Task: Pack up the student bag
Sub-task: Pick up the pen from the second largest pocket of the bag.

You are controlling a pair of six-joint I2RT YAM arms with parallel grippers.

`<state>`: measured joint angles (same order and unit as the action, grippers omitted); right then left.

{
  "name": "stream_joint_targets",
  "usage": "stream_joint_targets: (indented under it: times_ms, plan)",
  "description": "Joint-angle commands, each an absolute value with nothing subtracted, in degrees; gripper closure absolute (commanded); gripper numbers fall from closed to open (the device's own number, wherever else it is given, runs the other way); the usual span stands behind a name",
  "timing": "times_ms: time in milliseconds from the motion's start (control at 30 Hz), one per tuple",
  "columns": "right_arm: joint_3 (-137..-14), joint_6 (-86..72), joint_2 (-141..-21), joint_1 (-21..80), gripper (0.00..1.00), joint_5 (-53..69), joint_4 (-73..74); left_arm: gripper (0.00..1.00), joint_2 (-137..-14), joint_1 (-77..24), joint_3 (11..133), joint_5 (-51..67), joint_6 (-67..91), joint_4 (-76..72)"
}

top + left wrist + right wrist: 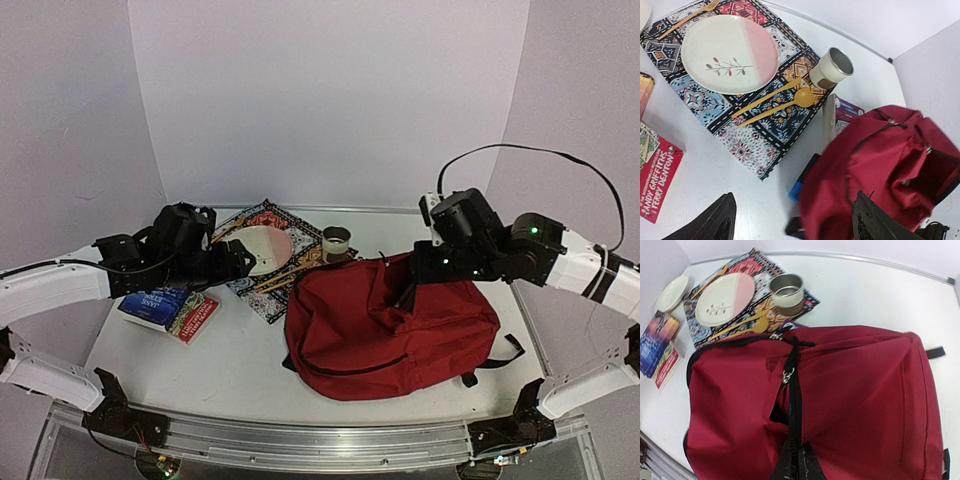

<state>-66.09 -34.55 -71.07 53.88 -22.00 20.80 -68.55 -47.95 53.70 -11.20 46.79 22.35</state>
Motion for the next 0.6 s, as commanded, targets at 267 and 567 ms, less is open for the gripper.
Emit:
stream_joint_targets:
  times_ms: [267, 567]
  plan:
    - [-64.95, -29.3, -62.22, 42.05, 1.0, -24.7, 21.61, 0.2, -66.65, -48.16, 48.2, -10.83, 44.39, 25.67]
    - [-63.36, -27.94, -66.42, 38.51, 1.0, -26.19, 21.62, 0.24, -75.1, -48.88, 50.71, -5.21, 40.56, 25.07]
